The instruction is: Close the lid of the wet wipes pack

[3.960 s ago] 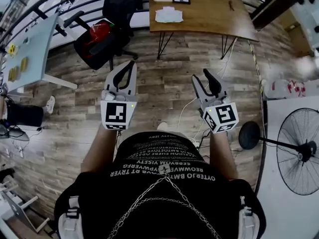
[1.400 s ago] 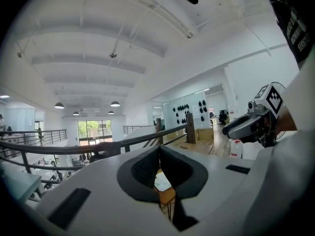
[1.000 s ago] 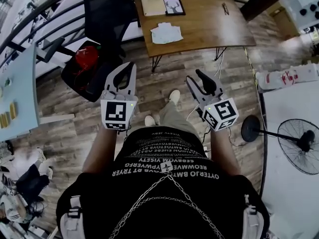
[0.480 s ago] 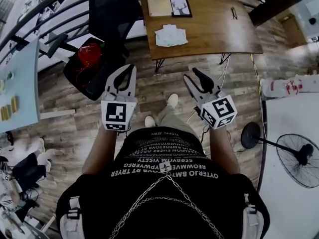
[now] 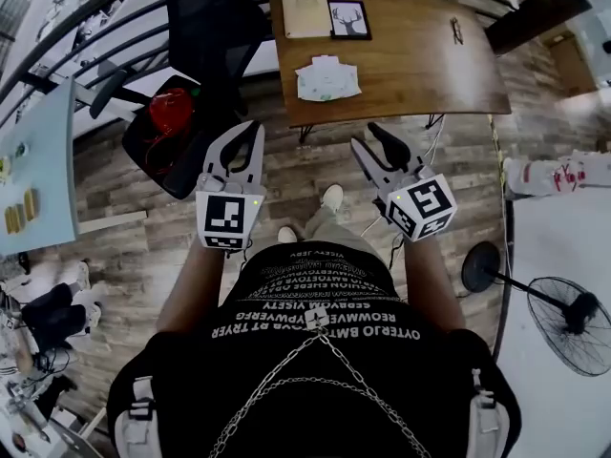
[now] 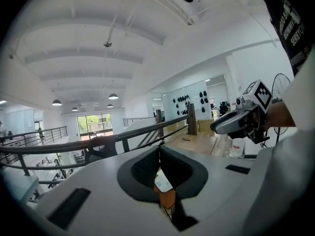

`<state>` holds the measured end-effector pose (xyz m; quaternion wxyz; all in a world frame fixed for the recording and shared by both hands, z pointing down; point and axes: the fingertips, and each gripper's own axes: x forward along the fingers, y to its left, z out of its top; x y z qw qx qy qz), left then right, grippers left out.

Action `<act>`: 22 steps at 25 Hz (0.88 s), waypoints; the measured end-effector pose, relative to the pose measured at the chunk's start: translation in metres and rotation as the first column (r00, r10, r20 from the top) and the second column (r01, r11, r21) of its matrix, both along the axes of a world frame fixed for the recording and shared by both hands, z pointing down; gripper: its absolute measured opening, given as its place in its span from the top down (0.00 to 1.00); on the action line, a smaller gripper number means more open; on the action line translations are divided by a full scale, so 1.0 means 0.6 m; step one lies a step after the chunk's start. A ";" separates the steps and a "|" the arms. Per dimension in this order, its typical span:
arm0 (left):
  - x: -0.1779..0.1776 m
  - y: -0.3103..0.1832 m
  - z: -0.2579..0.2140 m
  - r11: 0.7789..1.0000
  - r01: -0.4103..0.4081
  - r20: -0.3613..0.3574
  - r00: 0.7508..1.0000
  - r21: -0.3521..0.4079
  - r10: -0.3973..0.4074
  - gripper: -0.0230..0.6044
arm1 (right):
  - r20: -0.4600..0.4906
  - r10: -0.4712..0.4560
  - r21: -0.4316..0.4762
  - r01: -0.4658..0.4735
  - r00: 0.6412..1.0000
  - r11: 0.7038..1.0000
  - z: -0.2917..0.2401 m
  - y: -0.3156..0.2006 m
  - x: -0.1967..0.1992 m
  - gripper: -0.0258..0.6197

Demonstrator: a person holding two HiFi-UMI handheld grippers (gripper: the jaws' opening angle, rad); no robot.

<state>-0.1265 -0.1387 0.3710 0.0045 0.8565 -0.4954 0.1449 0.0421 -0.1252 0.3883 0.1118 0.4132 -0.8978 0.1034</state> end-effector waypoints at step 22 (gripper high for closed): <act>0.113 -0.176 0.002 0.999 0.040 0.018 0.999 -0.007 -0.039 0.92 | 0.019 -0.069 0.002 0.069 0.997 0.998 -0.007 -0.180 0.094 0.73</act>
